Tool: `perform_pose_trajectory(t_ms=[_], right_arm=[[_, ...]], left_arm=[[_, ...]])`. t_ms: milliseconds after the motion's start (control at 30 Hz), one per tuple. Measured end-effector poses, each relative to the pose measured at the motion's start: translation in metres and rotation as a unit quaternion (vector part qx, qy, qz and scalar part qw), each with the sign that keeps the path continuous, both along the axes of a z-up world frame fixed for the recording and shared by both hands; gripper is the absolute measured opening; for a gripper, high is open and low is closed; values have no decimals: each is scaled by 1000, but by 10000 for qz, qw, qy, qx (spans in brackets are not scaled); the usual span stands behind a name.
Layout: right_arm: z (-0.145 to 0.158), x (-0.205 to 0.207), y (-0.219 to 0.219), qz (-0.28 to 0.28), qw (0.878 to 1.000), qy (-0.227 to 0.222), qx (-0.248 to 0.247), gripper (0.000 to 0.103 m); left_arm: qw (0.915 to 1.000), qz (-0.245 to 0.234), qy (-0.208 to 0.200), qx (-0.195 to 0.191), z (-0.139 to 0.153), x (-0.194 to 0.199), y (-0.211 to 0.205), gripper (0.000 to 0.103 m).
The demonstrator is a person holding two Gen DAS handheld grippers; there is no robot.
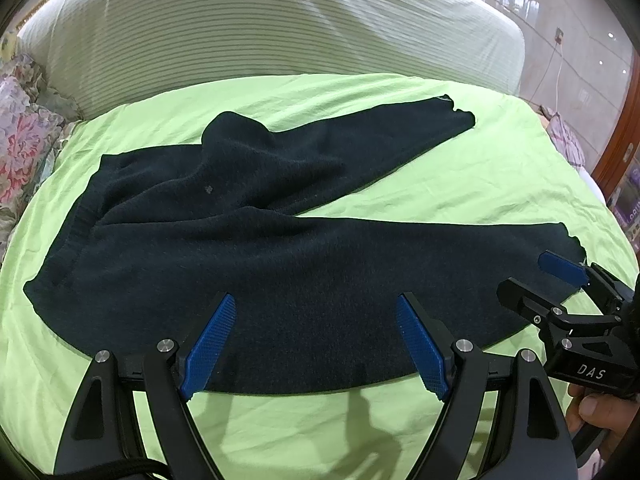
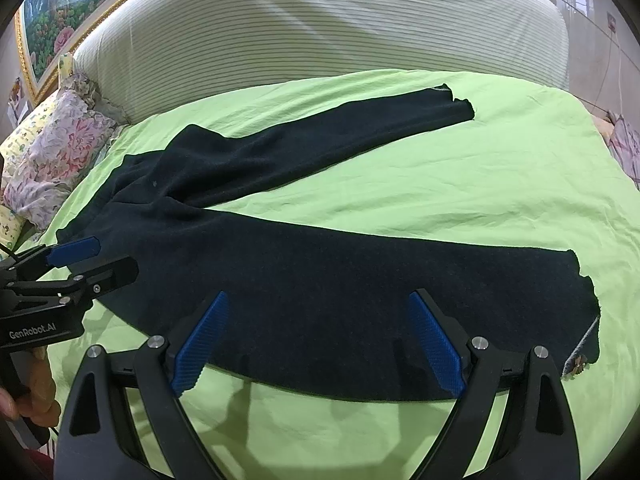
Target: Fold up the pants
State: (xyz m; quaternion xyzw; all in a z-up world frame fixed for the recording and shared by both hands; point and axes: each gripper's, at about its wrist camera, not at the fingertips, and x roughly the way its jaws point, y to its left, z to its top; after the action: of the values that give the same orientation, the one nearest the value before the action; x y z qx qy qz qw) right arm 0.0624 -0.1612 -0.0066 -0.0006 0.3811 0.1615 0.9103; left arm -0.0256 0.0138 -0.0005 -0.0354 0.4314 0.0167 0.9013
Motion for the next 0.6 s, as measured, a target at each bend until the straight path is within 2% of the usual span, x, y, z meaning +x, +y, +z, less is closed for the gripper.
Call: perform_pose_trajectory(t_ms=[600], right_arm=[[1, 5, -2, -51, 10000, -17, 44, 91]], left_arm=[[9999, 6, 149, -44, -7, 10, 1, 83]])
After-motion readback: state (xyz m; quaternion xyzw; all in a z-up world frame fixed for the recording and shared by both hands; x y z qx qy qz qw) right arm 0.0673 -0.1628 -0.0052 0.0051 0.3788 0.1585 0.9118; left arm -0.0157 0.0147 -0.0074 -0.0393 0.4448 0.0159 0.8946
